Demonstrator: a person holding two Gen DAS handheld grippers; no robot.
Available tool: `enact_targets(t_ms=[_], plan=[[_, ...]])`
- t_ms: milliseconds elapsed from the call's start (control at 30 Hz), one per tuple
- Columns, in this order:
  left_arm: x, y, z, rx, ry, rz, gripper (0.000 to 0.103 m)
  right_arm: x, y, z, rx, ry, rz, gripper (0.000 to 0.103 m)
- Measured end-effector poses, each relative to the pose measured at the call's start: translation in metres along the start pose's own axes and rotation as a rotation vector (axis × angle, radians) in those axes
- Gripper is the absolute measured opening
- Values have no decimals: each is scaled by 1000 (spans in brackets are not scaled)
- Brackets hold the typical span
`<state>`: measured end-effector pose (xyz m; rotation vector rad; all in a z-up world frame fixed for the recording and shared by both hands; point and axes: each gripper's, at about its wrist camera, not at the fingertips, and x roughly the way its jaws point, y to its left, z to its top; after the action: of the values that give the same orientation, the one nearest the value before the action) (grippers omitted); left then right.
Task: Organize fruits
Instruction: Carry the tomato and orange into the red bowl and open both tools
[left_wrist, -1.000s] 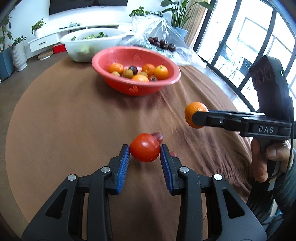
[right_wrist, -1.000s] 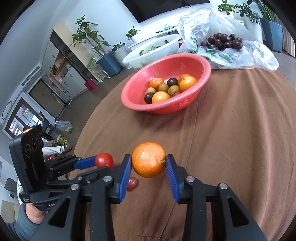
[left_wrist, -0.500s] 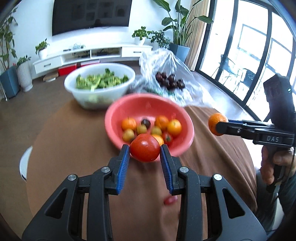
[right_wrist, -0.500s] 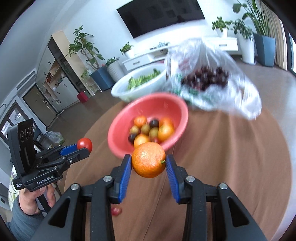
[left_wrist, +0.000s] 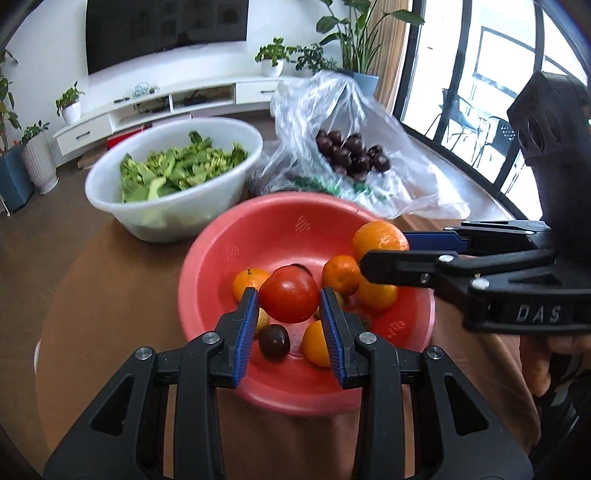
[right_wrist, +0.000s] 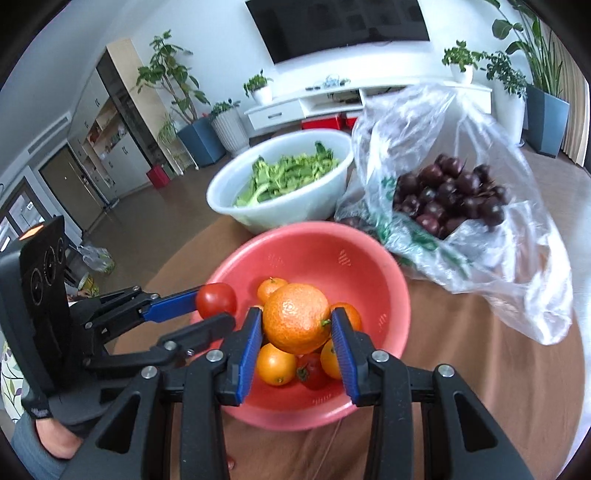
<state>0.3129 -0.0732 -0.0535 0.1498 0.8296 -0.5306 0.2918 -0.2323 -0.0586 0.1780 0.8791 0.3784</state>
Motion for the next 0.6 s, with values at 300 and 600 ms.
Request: enact_targets(t_ms=[300,600], plan=[[25,5,-6,-5,19,9,32,27,-6,-1,-15,48,-28,41],[34,3,-11,9,26,49,50,35,0,-3,-57,60,-66,42]])
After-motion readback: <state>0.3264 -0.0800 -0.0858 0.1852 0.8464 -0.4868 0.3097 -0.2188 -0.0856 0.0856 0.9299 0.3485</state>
